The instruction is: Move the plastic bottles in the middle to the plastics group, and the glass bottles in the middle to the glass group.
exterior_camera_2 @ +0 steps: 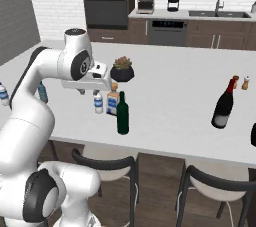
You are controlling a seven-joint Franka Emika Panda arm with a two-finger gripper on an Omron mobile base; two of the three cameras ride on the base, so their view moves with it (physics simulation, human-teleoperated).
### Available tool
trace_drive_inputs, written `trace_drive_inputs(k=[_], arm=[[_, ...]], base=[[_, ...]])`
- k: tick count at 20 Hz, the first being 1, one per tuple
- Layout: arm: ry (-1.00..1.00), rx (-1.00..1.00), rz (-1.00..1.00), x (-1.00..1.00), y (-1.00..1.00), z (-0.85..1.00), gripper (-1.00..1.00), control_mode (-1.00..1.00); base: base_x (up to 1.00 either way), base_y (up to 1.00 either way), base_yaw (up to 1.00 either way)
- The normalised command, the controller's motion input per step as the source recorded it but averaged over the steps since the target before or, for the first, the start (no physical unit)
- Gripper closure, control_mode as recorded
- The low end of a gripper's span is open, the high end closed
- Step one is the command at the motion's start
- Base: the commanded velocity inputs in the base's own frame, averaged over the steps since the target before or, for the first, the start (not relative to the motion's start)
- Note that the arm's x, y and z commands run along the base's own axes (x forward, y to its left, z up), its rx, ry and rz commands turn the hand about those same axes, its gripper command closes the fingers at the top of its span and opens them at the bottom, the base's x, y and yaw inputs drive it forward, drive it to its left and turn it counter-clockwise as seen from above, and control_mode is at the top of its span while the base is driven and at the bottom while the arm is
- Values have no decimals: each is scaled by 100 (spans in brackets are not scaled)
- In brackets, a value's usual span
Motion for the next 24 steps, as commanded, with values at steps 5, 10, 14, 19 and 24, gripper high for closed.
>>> trace_drive_inputs(k=[5,10,14,19,24], arm=[[4,0,0,0,1,-19,-100,-100],[6,0,0,-1,-5,-29,-100,-100],[-21,0,0,-1,-62,2,-100,-100],[-17,-7,0,0,-43,9,-100,-100],[-4,-4,1,24,-6,6,-100,-100]], base=[[0,0,0],[0,0,0],[0,0,0],[0,0,0],[0,0,0]])
